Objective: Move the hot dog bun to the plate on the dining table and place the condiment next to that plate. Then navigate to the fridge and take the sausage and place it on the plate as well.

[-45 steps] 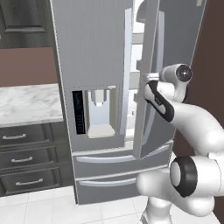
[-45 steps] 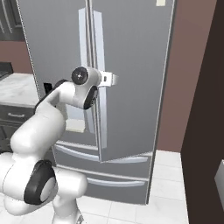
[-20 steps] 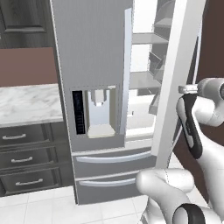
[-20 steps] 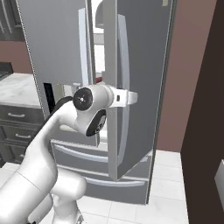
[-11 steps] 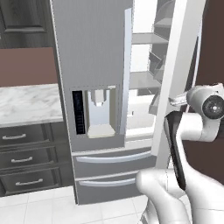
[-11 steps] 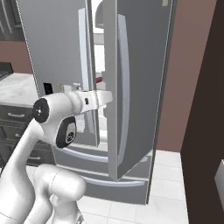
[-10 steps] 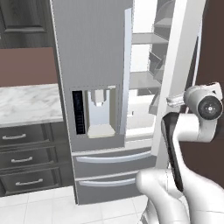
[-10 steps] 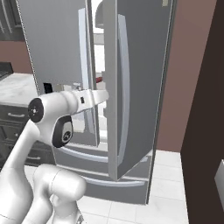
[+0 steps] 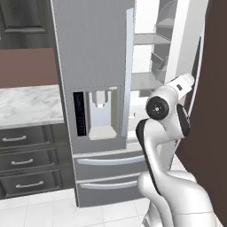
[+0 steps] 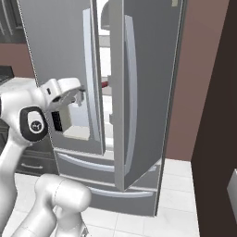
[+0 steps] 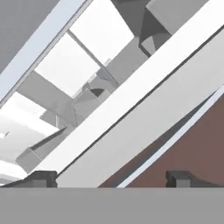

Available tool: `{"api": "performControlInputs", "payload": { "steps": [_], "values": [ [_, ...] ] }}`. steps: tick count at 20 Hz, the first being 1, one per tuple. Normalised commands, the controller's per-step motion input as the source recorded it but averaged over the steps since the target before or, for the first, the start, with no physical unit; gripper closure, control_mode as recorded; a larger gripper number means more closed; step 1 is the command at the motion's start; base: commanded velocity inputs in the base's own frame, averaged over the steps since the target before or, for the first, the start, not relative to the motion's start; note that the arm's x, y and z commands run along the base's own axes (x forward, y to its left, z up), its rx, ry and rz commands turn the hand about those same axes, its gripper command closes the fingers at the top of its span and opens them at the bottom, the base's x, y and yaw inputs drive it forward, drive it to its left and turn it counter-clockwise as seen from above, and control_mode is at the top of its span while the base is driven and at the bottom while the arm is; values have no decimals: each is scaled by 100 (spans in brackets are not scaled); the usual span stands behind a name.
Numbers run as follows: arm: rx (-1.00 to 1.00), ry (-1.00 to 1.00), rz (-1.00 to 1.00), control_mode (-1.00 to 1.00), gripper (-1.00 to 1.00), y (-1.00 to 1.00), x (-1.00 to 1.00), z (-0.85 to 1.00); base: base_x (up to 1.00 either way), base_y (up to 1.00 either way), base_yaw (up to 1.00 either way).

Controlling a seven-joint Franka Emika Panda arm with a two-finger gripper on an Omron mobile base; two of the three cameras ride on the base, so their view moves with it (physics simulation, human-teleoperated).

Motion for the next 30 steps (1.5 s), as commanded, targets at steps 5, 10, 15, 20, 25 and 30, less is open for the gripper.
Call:
{"api": "performControlInputs", "payload": {
  "steps": [5,10,15,20,25,30],
  "values": [
    [-28,18,-20,-100,-100,9,50,-1,0,0,0],
    [-21,17,-3,-100,-100,-4,68,-6,0,0,0],
    [-9,11,0,-100,-100,-30,57,-2,0,0,0],
    [-2,7,0,-100,-100,-37,46,-5,0,0,0],
    [0,5,0,-100,-100,-52,21,-2,0,0,0],
    [0,1,0,-100,-100,-69,-1,0,0,0,0]
  ]
}}
